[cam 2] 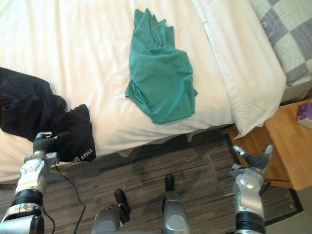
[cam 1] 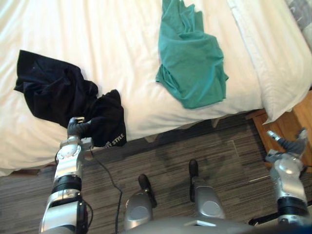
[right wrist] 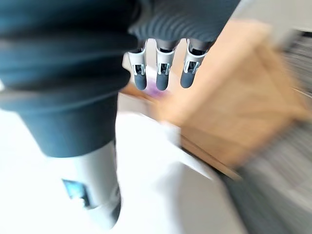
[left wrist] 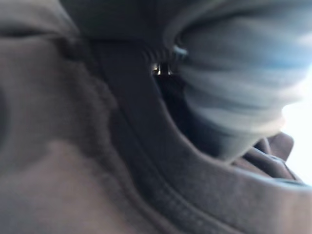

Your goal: Tidy the bed and pick cloth on bed and put in laundry

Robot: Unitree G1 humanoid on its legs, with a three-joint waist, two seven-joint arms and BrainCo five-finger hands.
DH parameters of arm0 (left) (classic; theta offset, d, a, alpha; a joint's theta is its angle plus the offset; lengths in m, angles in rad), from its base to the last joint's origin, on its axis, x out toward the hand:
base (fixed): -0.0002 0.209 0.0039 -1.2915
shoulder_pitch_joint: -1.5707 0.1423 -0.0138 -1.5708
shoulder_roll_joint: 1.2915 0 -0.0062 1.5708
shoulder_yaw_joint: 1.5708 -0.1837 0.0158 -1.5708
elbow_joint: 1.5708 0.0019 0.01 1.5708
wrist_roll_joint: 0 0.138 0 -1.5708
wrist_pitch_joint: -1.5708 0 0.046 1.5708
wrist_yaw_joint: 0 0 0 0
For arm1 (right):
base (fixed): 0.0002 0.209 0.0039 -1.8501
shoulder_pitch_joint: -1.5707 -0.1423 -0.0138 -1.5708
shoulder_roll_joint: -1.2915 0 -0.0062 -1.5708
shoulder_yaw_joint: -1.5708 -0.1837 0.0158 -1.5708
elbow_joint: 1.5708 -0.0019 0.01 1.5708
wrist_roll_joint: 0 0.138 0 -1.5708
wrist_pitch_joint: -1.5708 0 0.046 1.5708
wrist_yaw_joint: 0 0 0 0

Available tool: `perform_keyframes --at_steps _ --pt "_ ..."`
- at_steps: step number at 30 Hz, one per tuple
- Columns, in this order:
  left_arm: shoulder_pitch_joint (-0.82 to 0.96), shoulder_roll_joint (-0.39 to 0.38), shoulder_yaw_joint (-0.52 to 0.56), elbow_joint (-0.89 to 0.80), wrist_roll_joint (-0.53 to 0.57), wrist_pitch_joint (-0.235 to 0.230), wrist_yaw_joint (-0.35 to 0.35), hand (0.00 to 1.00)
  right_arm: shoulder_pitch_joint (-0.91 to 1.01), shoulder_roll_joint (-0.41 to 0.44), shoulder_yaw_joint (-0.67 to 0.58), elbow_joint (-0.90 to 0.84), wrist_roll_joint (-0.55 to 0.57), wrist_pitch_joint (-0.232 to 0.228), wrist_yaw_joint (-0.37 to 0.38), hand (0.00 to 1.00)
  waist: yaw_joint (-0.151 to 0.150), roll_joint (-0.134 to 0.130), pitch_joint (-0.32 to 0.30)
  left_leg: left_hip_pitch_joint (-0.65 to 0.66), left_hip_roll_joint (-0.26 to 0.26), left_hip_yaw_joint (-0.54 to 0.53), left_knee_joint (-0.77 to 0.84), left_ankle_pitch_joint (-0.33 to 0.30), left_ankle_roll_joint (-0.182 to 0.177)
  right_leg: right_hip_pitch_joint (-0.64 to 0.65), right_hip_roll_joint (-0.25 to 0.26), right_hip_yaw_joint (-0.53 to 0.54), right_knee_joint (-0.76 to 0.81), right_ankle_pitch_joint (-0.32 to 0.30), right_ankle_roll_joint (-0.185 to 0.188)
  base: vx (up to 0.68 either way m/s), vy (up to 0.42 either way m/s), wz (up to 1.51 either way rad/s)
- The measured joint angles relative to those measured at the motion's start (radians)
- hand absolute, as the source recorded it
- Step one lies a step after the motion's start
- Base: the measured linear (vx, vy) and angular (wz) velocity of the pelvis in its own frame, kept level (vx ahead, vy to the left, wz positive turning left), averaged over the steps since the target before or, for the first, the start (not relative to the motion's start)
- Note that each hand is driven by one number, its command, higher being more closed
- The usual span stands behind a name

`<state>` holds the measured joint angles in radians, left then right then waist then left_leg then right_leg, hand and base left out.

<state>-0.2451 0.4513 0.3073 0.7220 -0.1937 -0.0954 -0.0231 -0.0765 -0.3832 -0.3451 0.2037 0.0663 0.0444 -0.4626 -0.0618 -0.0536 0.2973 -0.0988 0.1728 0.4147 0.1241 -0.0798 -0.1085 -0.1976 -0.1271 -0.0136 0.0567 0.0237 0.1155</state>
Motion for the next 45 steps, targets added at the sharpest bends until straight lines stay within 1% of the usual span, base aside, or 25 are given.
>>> perform_keyframes --at_steps 2,3,4,6,8,9,10,12,13,16,17,19,21,23,25,27,29,32,34,35,36,37,40,44,45 --pt "0.019 0.002 -0.009 0.0 0.033 0.0 0.002 1.0 -0.028 -0.017 0.021 -0.071 -0.05 0.024 0.029 0.0 -0.001 -0.011 -0.006 -0.006 0.0 -0.01 0.001 0.001 0.0 0.0 0.0 -0.002 -0.002 0.001 0.001 -0.03 -0.006 0.08" --pt "0.039 0.001 -0.021 0.003 0.052 0.002 -0.001 1.0 -0.061 -0.031 0.049 -0.096 -0.073 0.046 0.05 0.0 0.0 -0.017 -0.006 -0.008 0.0 -0.012 0.002 0.001 0.001 0.0 0.001 -0.002 -0.003 0.002 0.003 -0.02 -0.006 0.06" --pt "0.061 -0.003 -0.035 0.012 0.071 0.012 -0.005 1.0 -0.105 -0.038 0.073 -0.105 -0.106 0.063 0.073 0.0 0.002 -0.023 -0.006 -0.011 0.001 -0.014 0.004 0.001 0.001 0.0 0.001 -0.002 -0.005 0.003 0.003 -0.01 -0.005 0.05" --pt "0.085 -0.009 -0.057 0.035 0.099 0.036 -0.021 1.0 -0.158 -0.062 0.115 -0.105 -0.137 0.08 0.102 0.0 0.008 -0.031 -0.003 -0.026 0.001 -0.022 0.012 0.001 0.001 -0.006 0.001 -0.004 -0.009 0.005 0.006 0.01 -0.004 0.11" --pt "0.097 -0.012 -0.083 0.088 0.107 0.064 -0.04 1.0 -0.225 -0.078 0.152 -0.09 -0.153 0.093 0.13 0.0 0.013 -0.041 0.003 -0.045 0.004 -0.035 0.024 0.001 0.001 -0.009 0.002 -0.005 -0.017 0.009 0.007 0.03 -0.001 0.21" --pt "0.111 -0.014 -0.096 0.112 0.111 0.077 -0.057 1.0 -0.279 -0.092 0.18 -0.072 -0.16 0.105 0.148 0.0 0.013 -0.052 0.01 -0.061 0.007 -0.046 0.036 0.0 0.002 -0.012 0.003 -0.005 -0.024 0.016 0.007 0.03 -0.003 0.21" --pt "0.119 -0.017 -0.109 0.127 0.129 0.081 -0.067 1.0 -0.343 -0.118 0.212 -0.039 -0.173 0.117 0.164 0.0 0.022 -0.062 0.019 -0.081 0.012 -0.052 0.049 -0.001 0.004 -0.023 0.006 -0.005 -0.025 0.026 0.006 0.02 -0.003 0.23" --pt "0.122 -0.031 -0.111 0.127 0.131 0.08 -0.085 1.0 -0.449 -0.16 0.255 0.017 -0.185 0.135 0.181 0.0 0.03 -0.066 0.043 -0.114 0.017 -0.075 0.067 -0.002 0.006 -0.027 0.008 -0.006 -0.041 0.049 0.005 -0.02 0.012 0.27" --pt "0.115 -0.041 -0.111 0.126 0.131 0.073 -0.089 1.0 -0.522 -0.19 0.286 0.053 -0.199 0.145 0.186 0.0 0.048 -0.063 0.061 -0.13 0.02 -0.087 0.075 -0.002 0.006 -0.03 0.009 -0.005 -0.051 0.07 0.006 -0.05 0.038 0.24" --pt "0.088 -0.04 -0.111 0.125 0.13 0.058 -0.099 1.0 -0.657 -0.238 0.34 0.117 -0.208 0.151 0.194 0.0 0.073 -0.056 0.095 -0.16 0.02 -0.104 0.089 0.001 0.013 -0.039 0.009 -0.007 -0.061 0.093 -0.001 -0.07 0.049 0.18" --pt "0.07 -0.032 -0.111 0.125 0.129 0.056 -0.104 1.0 -0.717 -0.259 0.372 0.143 -0.208 0.16 0.197 0.0 0.083 -0.051 0.111 -0.172 0.019 -0.114 0.09 0.004 0.018 -0.041 0.009 -0.014 -0.069 0.105 -0.008 -0.08 0.055 0.28" --pt "0.049 -0.008 -0.111 0.125 0.128 0.056 -0.112 1.0 -0.793 -0.268 0.412 0.171 -0.208 0.17 0.206 0.0 0.087 -0.05 0.117 -0.201 0.016 -0.129 0.097 0.008 0.022 -0.052 0.006 -0.035 -0.078 0.11 -0.01 -0.06 0.046 0.27" --pt "0.004 0.027 -0.111 0.125 0.128 0.066 -0.13 1.0 -0.872 -0.293 0.456 0.195 -0.208 0.185 0.216 0.0 0.109 -0.048 0.121 -0.245 0.012 -0.147 0.11 0.013 0.027 -0.082 0.003 -0.044 -0.078 0.11 -0.01 -0.05 0.039 0.17" --pt "-0.038 0.046 -0.111 0.126 0.128 0.073 -0.135 1.0 -0.928 -0.32 0.477 0.214 -0.208 0.202 0.221 0.0 0.111 -0.038 0.131 -0.281 0.009 -0.162 0.115 0.023 0.03 -0.104 0.001 -0.06 -0.077 0.111 -0.011 -0.06 0.022 0.26" --pt "-0.078 0.072 -0.11 0.135 0.127 0.093 -0.157 1.0 -0.994 -0.341 0.511 0.25 -0.207 0.223 0.223 0.0 0.112 -0.035 0.134 -0.323 0.005 -0.179 0.117 0.036 0.032 -0.134 -0.002 -0.078 -0.077 0.112 -0.014 -0.08 0.014 0.24" --pt "-0.111 0.079 -0.11 0.163 0.127 0.099 -0.174 1.0 -1.029 -0.35 0.527 0.274 -0.203 0.235 0.226 0.0 0.113 -0.028 0.139 -0.34 0.0 -0.183 0.114 0.044 0.035 -0.149 -0.006 -0.085 -0.076 0.112 -0.014 -0.05 0.0 0.14" --pt "-0.147 0.085 -0.111 0.172 0.126 0.122 -0.182 1.0 -1.061 -0.368 0.561 0.289 -0.197 0.251 0.229 0.0 0.116 -0.024 0.144 -0.362 -0.009 -0.183 0.099 0.064 0.04 -0.177 -0.013 -0.088 -0.073 0.112 -0.015 -0.08 -0.006 0.1" --pt "-0.213 0.109 -0.111 0.168 0.125 0.151 -0.214 1.0 -1.069 -0.378 0.564 0.289 -0.197 0.285 0.247 0.0 0.125 -0.02 0.148 -0.42 -0.015 -0.191 0.059 0.107 0.038 -0.262 -0.016 -0.103 -0.041 0.1 -0.03 -0.11 -0.032 0.14" --pt "-0.257 0.11 -0.111 0.154 0.124 0.17 -0.23 1.0 -1.068 -0.375 0.564 0.289 -0.189 0.324 0.263 0.0 0.129 -0.001 0.163 -0.451 -0.015 -0.203 0.017 0.15 0.034 -0.323 -0.016 -0.113 0.006 0.086 -0.038 -0.09 -0.042 0.2" --pt "-0.261 0.11 -0.111 0.148 0.124 0.174 -0.236 1.0 -1.068 -0.371 0.564 0.287 -0.189 0.332 0.265 0.0 0.13 0.002 0.166 -0.456 -0.015 -0.202 0.008 0.159 0.033 -0.337 -0.016 -0.113 0.018 0.08 -0.042 -0.07 -0.032 0.12" --pt "-0.267 0.11 -0.111 0.126 0.116 0.182 -0.242 1.0 -1.069 -0.37 0.561 0.281 -0.189 0.341 0.265 1.0 0.133 0.006 0.169 -0.47 -0.015 -0.199 -0.009 0.176 0.029 -0.374 -0.017 -0.113 0.048 0.067 -0.043 -0.08 -0.043 0.05" --pt "-0.272 0.115 -0.111 0.109 0.092 0.189 -0.241 1.0 -1.072 -0.37 0.549 0.255 -0.191 0.34 0.26 1.0 0.134 0.008 0.169 -0.487 -0.015 -0.193 -0.027 0.194 0.025 -0.412 -0.019 -0.116 0.077 0.05 -0.045 -0.08 -0.045 0.05" --pt "-0.299 0.121 -0.115 0.097 0.056 0.207 -0.245 1.0 -1.12 -0.371 0.544 0.226 -0.189 0.34 0.262 1.0 0.127 0.012 0.171 -0.509 -0.01 -0.178 -0.079 0.238 0.017 -0.485 -0.021 -0.122 0.127 0.036 -0.06 -0.07 -0.04 -0.01" --pt "-0.345 0.143 -0.15 0.08 0.006 0.221 -0.285 1.0 -1.147 -0.373 0.526 0.218 -0.188 0.323 0.262 1.0 0.122 0.013 0.172 -0.515 0.002 -0.151 -0.125 0.264 -0.002 -0.538 -0.019 -0.124 0.181 0.015 -0.069 -0.03 -0.023 0.0" --pt "-0.351 0.148 -0.149 0.075 -0.016 0.221 -0.288 1.0 -1.143 -0.373 0.517 0.218 -0.186 0.317 0.262 1.0 0.121 0.014 0.171 -0.514 0.005 -0.146 -0.126 0.274 0.004 -0.547 -0.019 -0.124 0.199 0.006 -0.07 0.01 -0.043 0.02"
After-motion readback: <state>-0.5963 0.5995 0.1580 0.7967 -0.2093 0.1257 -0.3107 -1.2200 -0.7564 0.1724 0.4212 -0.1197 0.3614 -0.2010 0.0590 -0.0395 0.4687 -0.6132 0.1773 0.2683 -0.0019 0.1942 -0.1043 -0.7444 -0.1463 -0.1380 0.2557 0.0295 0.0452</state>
